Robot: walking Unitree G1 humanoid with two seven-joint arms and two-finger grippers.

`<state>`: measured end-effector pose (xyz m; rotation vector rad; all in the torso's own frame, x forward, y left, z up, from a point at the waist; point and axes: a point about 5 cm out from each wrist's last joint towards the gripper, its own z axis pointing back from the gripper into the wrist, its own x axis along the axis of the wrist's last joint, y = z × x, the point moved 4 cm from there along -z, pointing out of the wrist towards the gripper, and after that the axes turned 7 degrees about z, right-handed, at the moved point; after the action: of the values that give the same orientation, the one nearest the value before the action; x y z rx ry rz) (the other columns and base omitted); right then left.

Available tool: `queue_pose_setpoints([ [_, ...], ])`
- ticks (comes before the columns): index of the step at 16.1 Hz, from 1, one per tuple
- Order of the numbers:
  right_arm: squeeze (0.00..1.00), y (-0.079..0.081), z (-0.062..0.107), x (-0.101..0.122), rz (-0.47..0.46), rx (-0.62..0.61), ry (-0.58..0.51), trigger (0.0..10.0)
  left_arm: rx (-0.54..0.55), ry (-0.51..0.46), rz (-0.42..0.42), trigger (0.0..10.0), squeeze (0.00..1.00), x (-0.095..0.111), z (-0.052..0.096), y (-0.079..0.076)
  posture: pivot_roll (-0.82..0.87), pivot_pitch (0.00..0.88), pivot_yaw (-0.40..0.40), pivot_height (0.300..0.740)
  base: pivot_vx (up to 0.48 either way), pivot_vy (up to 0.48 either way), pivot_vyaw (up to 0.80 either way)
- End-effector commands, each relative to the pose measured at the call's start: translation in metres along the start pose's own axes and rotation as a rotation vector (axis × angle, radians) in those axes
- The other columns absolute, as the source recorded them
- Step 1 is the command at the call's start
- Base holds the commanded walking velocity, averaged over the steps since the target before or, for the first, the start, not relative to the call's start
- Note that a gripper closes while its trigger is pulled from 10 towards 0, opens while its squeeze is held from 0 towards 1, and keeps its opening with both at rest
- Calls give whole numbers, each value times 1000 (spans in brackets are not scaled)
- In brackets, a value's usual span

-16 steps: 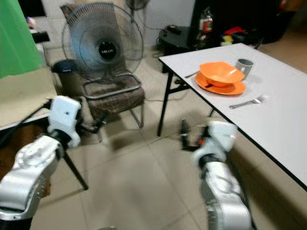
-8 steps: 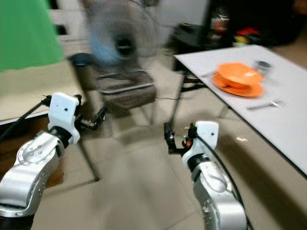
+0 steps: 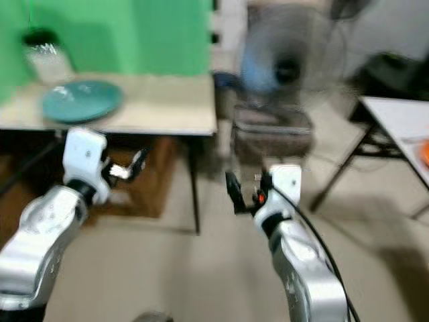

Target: Setting the table

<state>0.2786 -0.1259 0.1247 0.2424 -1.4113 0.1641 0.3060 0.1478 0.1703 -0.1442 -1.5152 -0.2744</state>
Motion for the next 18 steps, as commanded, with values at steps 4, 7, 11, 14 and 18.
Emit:
queue_pose_setpoints([
  [4, 0, -6, 0, 2, 27, -41, -11, 10000, -6, -12, 5, 10000, 0, 4, -2, -2, 112, 0, -26, 740, 347, 0, 358],
  [7, 0, -8, 1, 1, 14, -50, -10, 10000, -7, -11, 3, 10000, 0, 4, -1, -2, 113, 0, -24, 740, 350, 0, 0],
  [11, 0, -1, 0, -2, 66, -16, 5, 10000, -10, -9, -2, 10000, 0, 4, -1, -3, 116, 0, -27, 740, 348, 0, 200],
  [14, 0, -2, -1, 0, 64, -21, -5, 10000, -10, -10, -4, 10000, 0, 4, -1, -2, 116, 0, -27, 740, 349, 0, 800],
  [18, 0, -6, 0, -4, 53, -51, 4, 10000, -14, -7, -3, 10000, 0, 3, -1, -3, 116, 0, -30, 740, 349, 0, 0],
])
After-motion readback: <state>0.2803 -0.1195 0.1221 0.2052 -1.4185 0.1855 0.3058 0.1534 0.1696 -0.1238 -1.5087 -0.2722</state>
